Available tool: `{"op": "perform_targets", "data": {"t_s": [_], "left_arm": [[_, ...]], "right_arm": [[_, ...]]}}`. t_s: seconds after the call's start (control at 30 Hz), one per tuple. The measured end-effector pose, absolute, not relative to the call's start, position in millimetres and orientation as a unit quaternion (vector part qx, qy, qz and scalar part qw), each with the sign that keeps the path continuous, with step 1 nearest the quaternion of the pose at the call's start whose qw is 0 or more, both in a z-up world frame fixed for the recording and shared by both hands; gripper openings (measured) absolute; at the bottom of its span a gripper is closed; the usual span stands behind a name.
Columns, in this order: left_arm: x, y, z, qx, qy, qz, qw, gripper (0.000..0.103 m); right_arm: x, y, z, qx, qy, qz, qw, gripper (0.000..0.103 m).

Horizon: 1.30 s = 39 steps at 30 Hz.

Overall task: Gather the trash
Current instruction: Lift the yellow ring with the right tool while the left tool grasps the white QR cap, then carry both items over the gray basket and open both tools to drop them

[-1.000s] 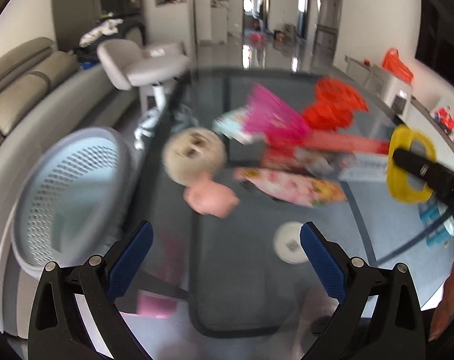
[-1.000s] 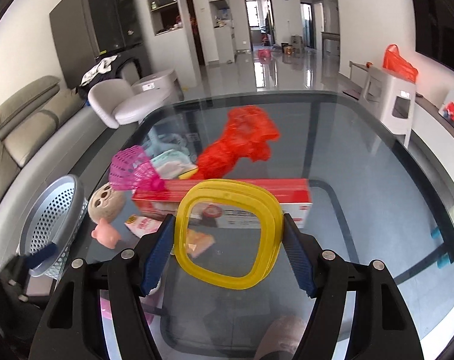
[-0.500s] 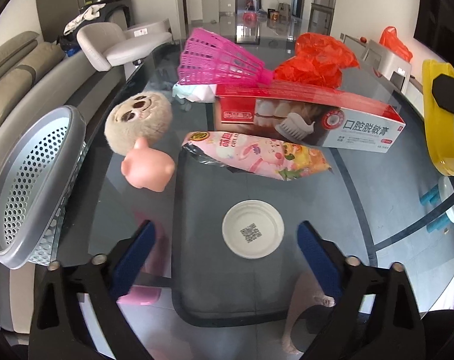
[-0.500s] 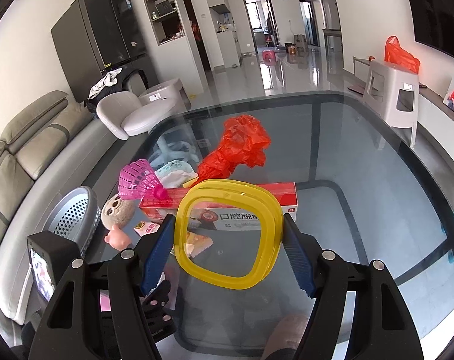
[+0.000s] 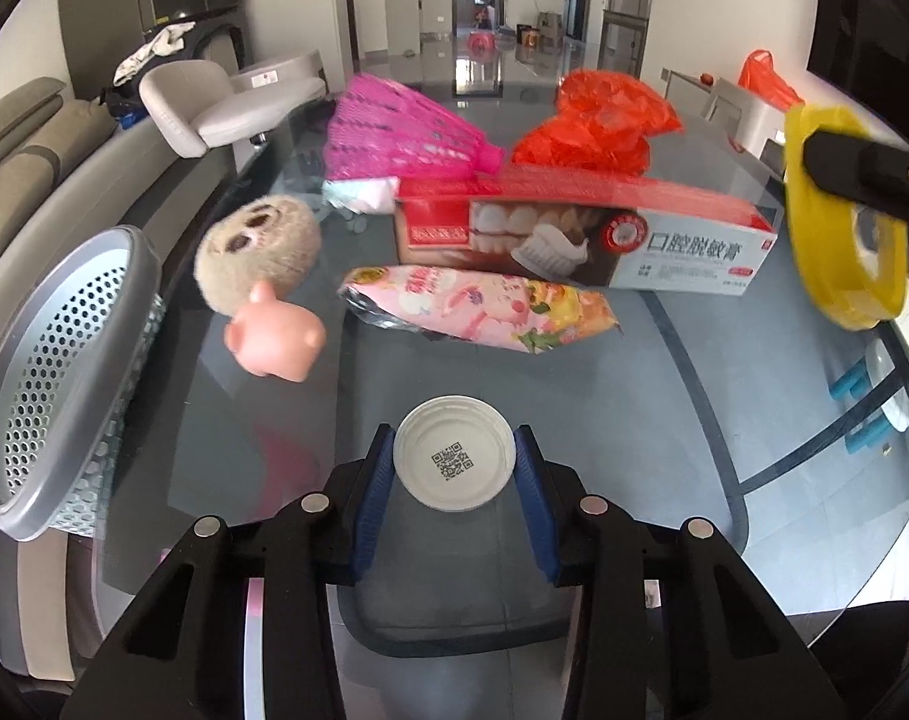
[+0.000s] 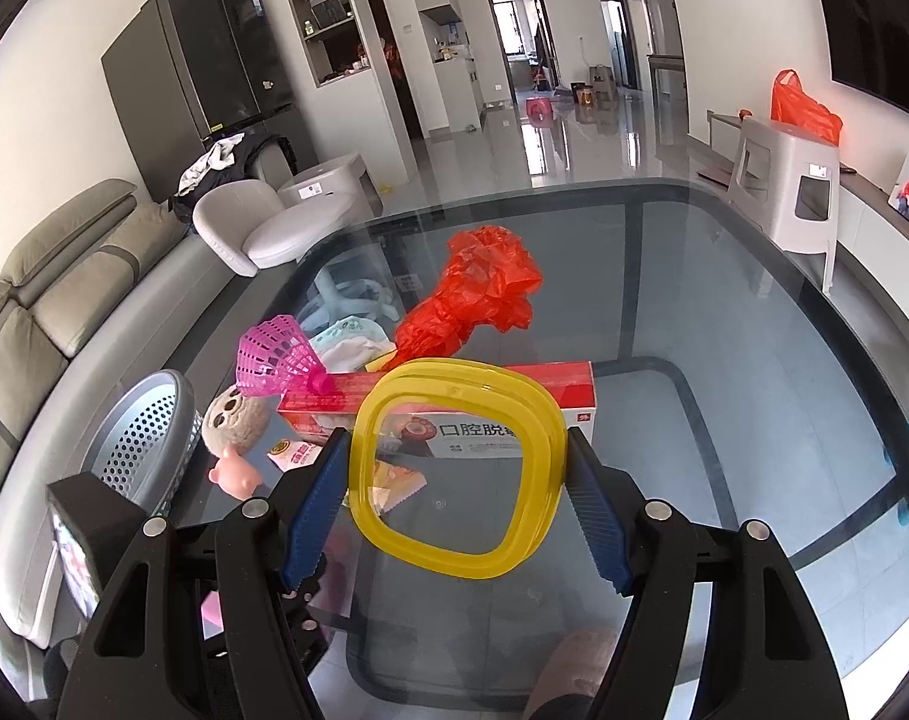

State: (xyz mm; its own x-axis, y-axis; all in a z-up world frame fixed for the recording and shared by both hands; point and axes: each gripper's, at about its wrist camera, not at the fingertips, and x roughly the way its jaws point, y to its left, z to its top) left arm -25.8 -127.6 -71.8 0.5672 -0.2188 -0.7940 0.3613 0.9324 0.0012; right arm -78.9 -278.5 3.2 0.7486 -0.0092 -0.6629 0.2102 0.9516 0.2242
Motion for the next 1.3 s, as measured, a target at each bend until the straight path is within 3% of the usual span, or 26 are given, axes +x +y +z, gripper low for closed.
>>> {"op": "perform_targets", "data": {"t_s": [0.37,0.67,1.3], "left_arm": [[-30.2,-64.5,-6.9,0.053,0.375,-0.131,0.916,0.039],[-18.7,32.5,31.8,0.035,0.344,-0.041,0.937,0.039],[23.6,149.3,11.5,-0.005,0.366,0.029,0.930,0.039]], "right_arm": [[-64.2,-246.7,4.2,0.134,0.358,-0.033,0.924,0.068],[-34.6,-179.6,11.4,0.121,0.360,0.036,0.924,0.068],[37.4,-45.1,3.9,0.069,0.386,0.134,0.910,0.068]]}}
